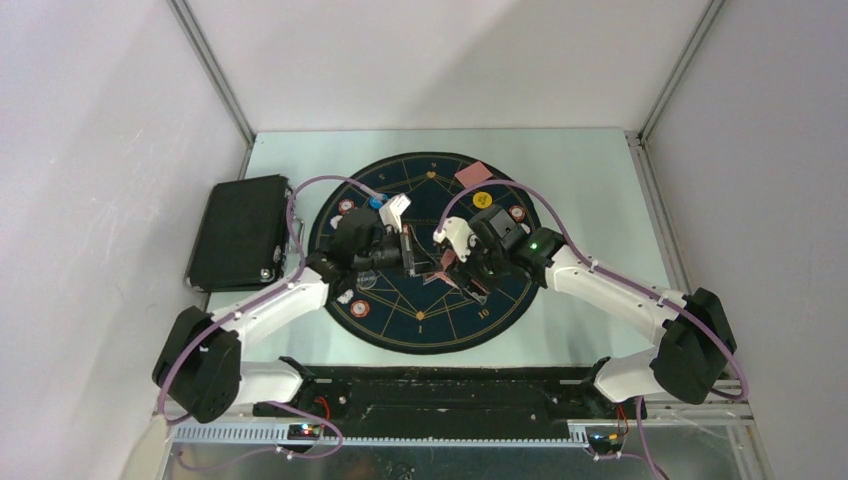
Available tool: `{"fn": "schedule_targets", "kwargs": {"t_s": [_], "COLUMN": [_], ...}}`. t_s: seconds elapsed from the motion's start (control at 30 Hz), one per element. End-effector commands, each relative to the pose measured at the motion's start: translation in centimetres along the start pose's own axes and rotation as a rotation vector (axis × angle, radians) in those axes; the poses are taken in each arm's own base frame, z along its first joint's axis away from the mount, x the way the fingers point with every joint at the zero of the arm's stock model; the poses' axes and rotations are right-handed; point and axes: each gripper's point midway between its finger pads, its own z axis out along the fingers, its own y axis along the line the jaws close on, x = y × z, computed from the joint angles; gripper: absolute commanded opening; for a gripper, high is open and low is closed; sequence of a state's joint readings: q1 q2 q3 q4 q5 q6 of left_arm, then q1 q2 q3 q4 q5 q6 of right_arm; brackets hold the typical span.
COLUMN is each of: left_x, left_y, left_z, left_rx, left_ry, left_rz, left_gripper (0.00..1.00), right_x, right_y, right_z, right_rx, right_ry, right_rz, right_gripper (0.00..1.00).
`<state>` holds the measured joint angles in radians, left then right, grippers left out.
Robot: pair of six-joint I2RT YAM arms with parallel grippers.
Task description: Distribute texas hold em gaming equipment
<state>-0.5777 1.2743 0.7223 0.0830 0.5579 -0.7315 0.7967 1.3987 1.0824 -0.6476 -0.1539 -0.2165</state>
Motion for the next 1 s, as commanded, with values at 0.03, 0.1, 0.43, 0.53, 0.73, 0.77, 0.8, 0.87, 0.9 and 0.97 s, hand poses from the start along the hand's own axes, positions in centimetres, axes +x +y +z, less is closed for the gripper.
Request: {"fn": "schedule_targets", "kwargs": {"t_s": [0.03, 0.1, 0.43, 0.53, 0.73, 0.77, 0.8, 0.87, 0.9, 0.97], "left_x": [-1.5, -1.5, -1.5, -1.6, -1.8, -1.8, -2.2, -2.6, -2.6, -2.8], "left_y": [0.4, 0.7, 0.9, 0.9, -0.6, -0.8, -1.4, -1.8, -1.9, -1.9], "left_z": [-1.4, -1.7, -2.2, -2.3, -2.8, -3.0, -3.2, -3.7, -3.8, -4.3], "left_rx": [-0.070, -0.092, -0.117, -0.116, -0.034, -0.023, 0.006, 0.031, 0.039, 0.049], "left_ry": [-0.060, -0.066, -0.064, -0.067, -0.083, -0.084, -0.104, -0.127, -0.135, -0.153], "left_rz": [0.065, 0.072, 0.092, 0.088, 0.082, 0.076, 0.071, 0.070, 0.061, 0.048], "left_gripper": [0.00, 0.00, 0.03, 0.00, 0.00, 0.00, 0.00, 0.00, 0.00, 0.00], "right_x": [-1.0, -0.9, -0.9, -0.9, -0.9, -0.9, -0.9, -0.9, -0.9, -0.9], "right_y": [-1.0, -1.0, -1.0, -1.0, -1.1, -1.2, -1.2, -1.4, -1.5, -1.7], "right_z": [-0.8, -0.9, -0.8, -0.8, -0.8, -0.8, -0.7, -0.7, -0.7, -0.7], "right_rx": [0.051, 0.052, 0.047, 0.047, 0.050, 0.050, 0.051, 0.055, 0.057, 0.065], "right_ry": [-0.032, -0.031, -0.029, -0.028, -0.030, -0.031, -0.028, -0.030, -0.032, -0.033], "right_rz": [0.016, 0.018, 0.018, 0.019, 0.022, 0.024, 0.025, 0.031, 0.033, 0.045], "right_gripper": [0.00, 0.00, 0.00, 0.00, 0.00, 0.00, 0.00, 0.00, 0.00, 0.00]}}
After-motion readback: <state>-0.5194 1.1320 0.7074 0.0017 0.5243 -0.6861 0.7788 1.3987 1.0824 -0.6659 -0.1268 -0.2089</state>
